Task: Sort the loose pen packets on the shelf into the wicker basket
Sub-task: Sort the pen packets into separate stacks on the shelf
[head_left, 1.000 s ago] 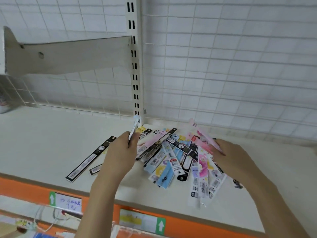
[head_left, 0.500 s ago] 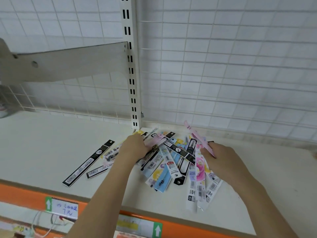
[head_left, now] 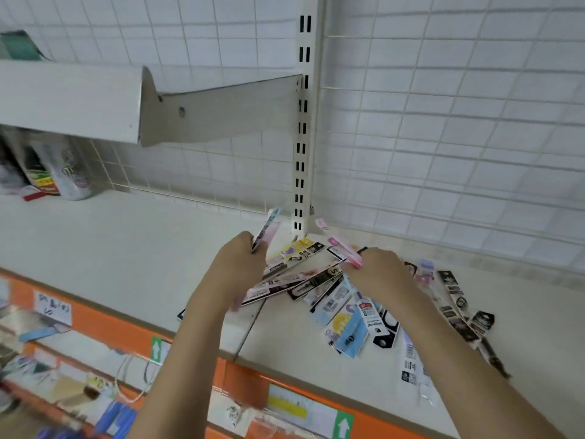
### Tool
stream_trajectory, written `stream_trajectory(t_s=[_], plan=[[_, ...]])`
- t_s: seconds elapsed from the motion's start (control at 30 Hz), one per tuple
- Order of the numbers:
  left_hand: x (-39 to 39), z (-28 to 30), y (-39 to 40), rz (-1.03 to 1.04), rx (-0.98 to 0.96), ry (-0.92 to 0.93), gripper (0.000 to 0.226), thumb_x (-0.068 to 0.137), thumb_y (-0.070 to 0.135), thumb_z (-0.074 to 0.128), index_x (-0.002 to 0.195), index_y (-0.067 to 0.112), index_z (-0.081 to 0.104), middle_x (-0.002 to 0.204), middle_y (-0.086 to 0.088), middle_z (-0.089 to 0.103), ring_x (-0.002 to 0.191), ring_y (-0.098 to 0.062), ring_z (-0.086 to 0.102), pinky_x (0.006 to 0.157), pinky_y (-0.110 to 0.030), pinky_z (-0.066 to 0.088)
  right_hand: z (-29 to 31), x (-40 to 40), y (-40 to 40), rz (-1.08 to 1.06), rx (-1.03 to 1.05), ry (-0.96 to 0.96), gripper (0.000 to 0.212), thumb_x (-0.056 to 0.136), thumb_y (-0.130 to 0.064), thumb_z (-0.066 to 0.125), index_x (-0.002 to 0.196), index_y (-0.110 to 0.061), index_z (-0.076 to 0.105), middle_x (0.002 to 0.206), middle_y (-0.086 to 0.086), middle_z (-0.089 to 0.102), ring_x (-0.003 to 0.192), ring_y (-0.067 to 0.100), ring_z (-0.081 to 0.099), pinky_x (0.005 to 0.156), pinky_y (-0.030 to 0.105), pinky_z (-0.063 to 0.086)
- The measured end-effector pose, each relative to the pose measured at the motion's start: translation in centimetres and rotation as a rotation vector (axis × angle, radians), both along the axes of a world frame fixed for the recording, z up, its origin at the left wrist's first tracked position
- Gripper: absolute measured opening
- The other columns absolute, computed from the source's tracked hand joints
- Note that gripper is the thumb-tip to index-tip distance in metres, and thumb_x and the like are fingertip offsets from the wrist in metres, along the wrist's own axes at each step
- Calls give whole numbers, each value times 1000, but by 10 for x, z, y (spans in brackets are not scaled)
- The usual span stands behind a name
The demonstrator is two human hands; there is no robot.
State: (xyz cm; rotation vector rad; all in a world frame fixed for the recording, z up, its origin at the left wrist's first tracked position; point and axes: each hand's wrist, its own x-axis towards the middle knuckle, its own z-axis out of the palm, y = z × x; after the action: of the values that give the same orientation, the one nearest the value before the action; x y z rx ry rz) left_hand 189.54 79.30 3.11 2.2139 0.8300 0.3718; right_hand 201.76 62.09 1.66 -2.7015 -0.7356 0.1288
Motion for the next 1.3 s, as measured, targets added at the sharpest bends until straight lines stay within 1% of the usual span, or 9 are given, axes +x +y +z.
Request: stream_trajectory(t_s=[0.07, 0.23, 0.33, 0.57, 0.73, 0.9, 1.1, 1.23, 1.3], plan=[[-11, 1, 4, 33, -1, 5, 38, 97, 33, 39, 64, 15, 33, 59, 0, 39, 51, -16, 35, 48, -29, 26, -1, -2, 16, -18, -7, -63, 39, 93, -50, 44, 79, -14, 51, 61, -2, 46, 51, 11, 44, 43, 22, 28], [-33, -1, 17, 87, -28, 14, 42, 90, 49, 48, 69, 13, 43, 64, -1, 46, 57, -17, 43, 52, -29, 32, 0, -3, 37, -17, -183, -125, 54, 91, -59, 39, 98, -11, 62, 78, 4, 55, 66, 20, 53, 47, 23, 33], [-38, -4, 26, 102, 17, 52, 41, 88, 44, 53, 66, 12, 42, 61, -1, 46, 56, -19, 45, 51, -27, 34, 1, 0, 39, 42, -227, -41, 26, 91, -47, 51, 88, -21, 52, 66, 0, 49, 53, 13, 47, 43, 20, 30], [-30, -17, 39, 143, 108, 137, 32, 89, 24, 52, 62, 12, 38, 60, -1, 41, 55, -17, 38, 48, -25, 28, 4, 15, 37, -55, -173, 208, 21, 85, -13, 48, 64, -12, 43, 58, 1, 51, 49, 11, 47, 43, 21, 32], [-24, -28, 47, 159, 190, 320, 21, 79, 21, 62, 75, 9, 45, 82, -7, 49, 77, -29, 52, 61, -29, 40, 13, 13, 23, -35, -105, 236, 27, 87, -14, 48, 62, -14, 38, 61, 0, 43, 52, 13, 39, 44, 23, 28], [-23, -32, 47, 105, 185, 449, 18, 83, 21, 57, 80, 7, 45, 65, -2, 41, 75, -28, 49, 65, -29, 38, 30, 6, 9, -44, -80, 198, 26, 88, -12, 50, 67, -13, 36, 65, 1, 41, 54, 12, 39, 45, 23, 29], [-22, -20, 42, 157, 255, 445, 15, 88, 8, 43, 73, 10, 40, 71, -2, 42, 80, -28, 46, 68, -30, 36, 22, 13, -1, -62, -72, 102, 21, 88, -23, 53, 70, -14, 45, 61, -1, 45, 50, 14, 43, 44, 23, 29], [-7, -8, 41, 71, 341, 391, 14, 90, 7, 39, 103, 4, 45, 99, -15, 56, 87, -29, 44, 72, -33, 36, 18, 18, -10, -29, -29, 89, 19, 97, -25, 41, 94, -9, 52, 67, 0, 50, 54, 14, 47, 47, 24, 35], [7, -2, 33, -10, 313, 361, 16, 91, 4, 36, 107, 2, 40, 96, -16, 54, 86, -31, 48, 67, -31, 35, 18, 20, -15, -16, -13, 93, 24, 99, -26, 38, 105, -8, 52, 74, 3, 55, 60, 18, 53, 55, 26, 42]])
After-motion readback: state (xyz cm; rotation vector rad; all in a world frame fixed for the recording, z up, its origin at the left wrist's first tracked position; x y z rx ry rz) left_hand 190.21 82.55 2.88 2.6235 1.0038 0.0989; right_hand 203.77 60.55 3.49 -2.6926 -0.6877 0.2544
